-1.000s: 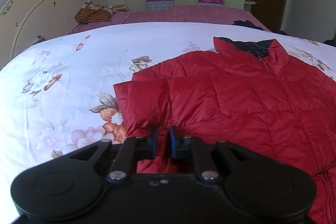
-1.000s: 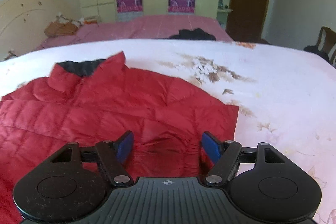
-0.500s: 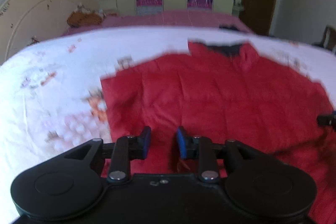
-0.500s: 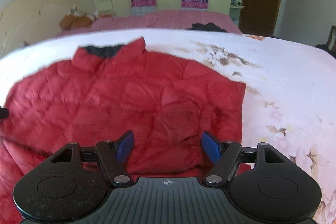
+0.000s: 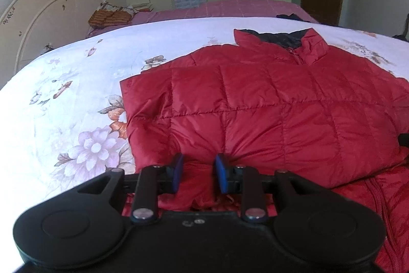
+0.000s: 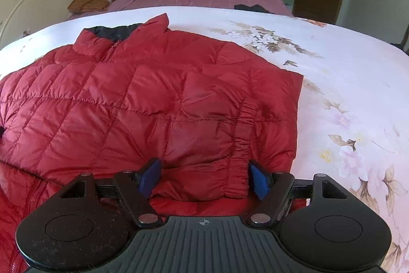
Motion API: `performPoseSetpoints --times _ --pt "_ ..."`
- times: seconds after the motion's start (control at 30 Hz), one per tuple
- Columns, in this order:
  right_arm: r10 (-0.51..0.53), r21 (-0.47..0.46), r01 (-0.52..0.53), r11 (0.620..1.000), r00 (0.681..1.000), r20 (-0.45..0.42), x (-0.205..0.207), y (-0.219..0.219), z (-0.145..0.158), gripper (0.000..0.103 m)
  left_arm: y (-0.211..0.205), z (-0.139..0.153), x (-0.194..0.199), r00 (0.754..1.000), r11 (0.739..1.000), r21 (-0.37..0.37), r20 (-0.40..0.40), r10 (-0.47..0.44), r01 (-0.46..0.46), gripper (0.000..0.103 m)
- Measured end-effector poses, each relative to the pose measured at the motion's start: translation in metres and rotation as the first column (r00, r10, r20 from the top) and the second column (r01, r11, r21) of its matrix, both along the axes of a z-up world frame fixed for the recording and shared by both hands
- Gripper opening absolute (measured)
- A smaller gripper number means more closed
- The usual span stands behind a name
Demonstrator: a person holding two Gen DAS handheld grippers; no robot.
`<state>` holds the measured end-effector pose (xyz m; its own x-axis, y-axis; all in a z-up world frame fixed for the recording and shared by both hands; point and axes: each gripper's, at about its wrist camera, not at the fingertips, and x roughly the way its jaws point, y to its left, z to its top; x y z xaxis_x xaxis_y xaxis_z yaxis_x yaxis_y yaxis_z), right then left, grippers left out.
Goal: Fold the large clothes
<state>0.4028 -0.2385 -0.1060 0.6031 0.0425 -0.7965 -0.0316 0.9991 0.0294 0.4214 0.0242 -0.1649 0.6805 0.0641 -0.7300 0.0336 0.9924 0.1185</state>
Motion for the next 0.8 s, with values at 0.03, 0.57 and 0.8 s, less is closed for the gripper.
performPoseSetpoints --times 0.03,0.57,0.8 --pt "0.008 0.0 -0.008 1.0 1.0 -0.008 0.002 -0.001 0.001 0.072 -0.002 0.001 0.0 1.0 1.0 0.008 -0.005 0.01 -0.01 0.029" --pt "0.05 0.158 -0.05 0.986 0.999 0.005 -0.059 -0.017 0.04 0.073 -0.001 0.048 -0.074 0.999 0.997 -0.056 0.001 0.05 -0.05 0.084" --pt "0.052 0.144 -0.062 0.988 0.996 0.073 -0.115 -0.008 0.06 0.098 0.009 0.053 -0.117 1.0 0.997 -0.082 0.005 0.003 -0.002 0.086"
